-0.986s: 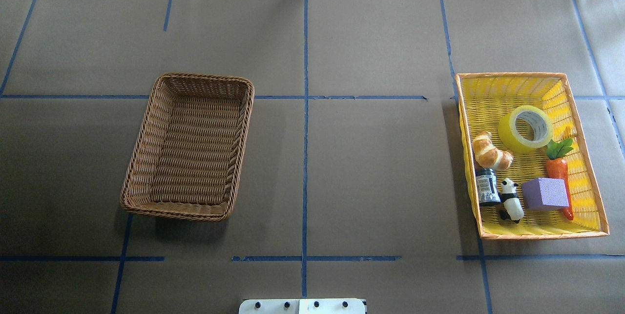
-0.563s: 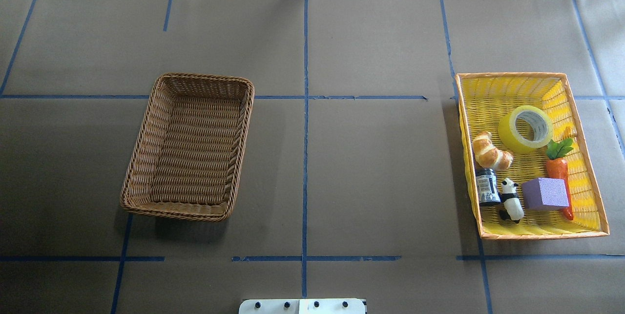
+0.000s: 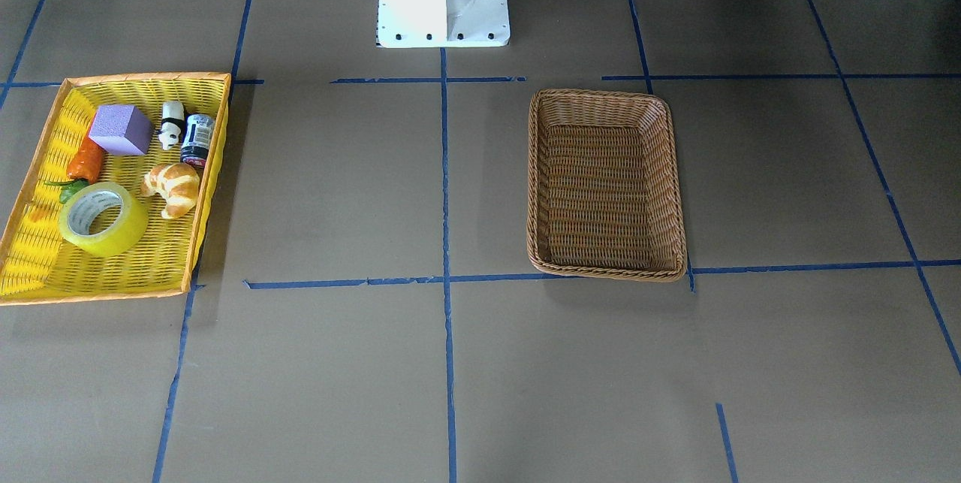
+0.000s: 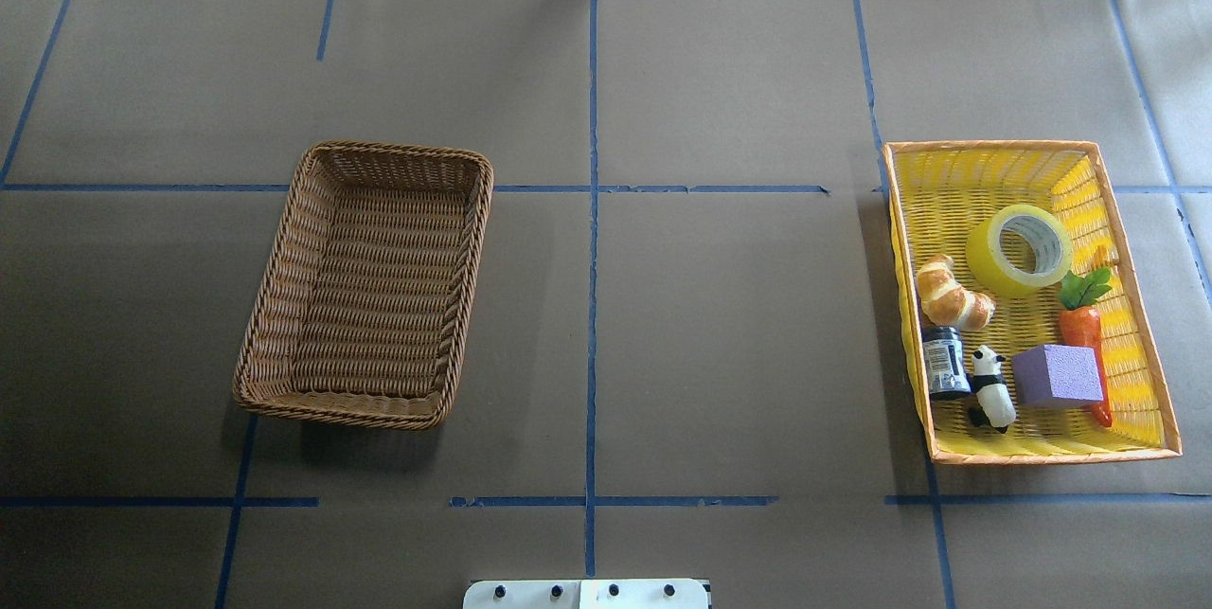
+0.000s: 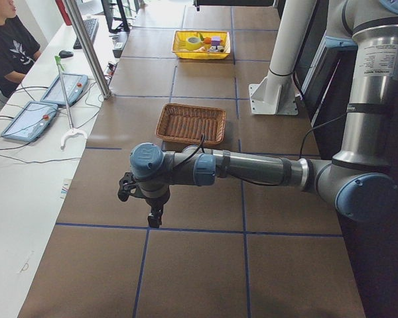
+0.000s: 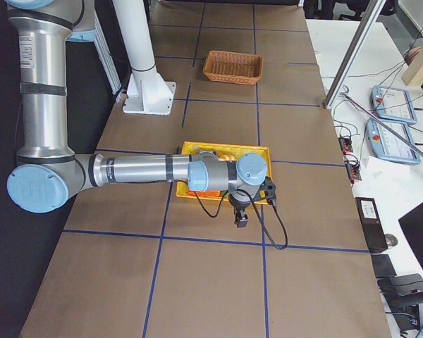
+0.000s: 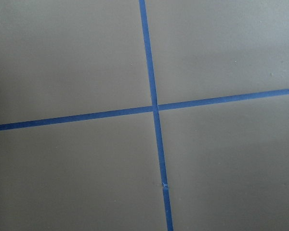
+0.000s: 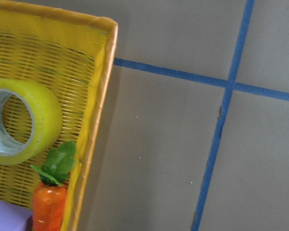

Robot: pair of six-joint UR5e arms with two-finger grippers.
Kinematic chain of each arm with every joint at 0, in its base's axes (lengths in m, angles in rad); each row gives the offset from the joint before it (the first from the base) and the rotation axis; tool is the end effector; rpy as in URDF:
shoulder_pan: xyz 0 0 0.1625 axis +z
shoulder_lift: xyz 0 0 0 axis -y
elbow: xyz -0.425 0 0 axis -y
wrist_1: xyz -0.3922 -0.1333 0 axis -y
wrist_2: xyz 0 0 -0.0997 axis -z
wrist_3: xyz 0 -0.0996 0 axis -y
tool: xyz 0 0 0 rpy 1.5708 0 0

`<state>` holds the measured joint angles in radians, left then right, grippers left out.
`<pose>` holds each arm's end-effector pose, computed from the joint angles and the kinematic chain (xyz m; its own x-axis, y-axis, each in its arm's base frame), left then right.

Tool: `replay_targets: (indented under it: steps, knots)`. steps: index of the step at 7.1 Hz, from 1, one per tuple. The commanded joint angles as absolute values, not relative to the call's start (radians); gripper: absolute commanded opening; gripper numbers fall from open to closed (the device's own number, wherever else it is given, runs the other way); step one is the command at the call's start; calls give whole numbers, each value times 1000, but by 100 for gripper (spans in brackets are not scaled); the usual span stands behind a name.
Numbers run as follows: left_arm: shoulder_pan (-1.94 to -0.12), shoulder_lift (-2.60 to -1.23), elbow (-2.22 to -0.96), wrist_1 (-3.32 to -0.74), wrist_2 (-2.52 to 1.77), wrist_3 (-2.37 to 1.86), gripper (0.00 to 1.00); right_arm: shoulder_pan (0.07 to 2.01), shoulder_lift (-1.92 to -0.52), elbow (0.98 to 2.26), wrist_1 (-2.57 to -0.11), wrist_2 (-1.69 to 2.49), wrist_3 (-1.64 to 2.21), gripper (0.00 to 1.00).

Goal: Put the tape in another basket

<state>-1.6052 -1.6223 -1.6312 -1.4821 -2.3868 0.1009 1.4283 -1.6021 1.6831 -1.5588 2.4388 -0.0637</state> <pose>-0.0784 -0.5105 0.6090 0.6853 0.0940 -0.7222 -0.0348 0.9947 0.0964 -0.0119 -0.4861 0.6104 0.6195 -0.2243 0.7523 0.1812 0.9733 0.1410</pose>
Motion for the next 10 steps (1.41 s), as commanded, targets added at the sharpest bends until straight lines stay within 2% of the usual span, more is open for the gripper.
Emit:
replay_targets:
  steps: [1, 3, 4, 10]
  knots:
    - [-1603, -1599, -1631, -1543, -2404, 83, 100, 1301, -1548, 1691, -1438, 2439, 158, 100]
    - [-1603, -1576, -1635, -1566, -2430, 86, 100, 1197, -1484, 1665, -1404, 2407, 303, 100]
    - [-1601, -1574, -1629, -1672, -2428, 83, 100, 1160, -1468, 1657, -1390, 2375, 361, 100]
    - [-1600, -1552, -1594, -1715, -2428, 77, 100, 1068, -1451, 1577, -1319, 2284, 414, 99]
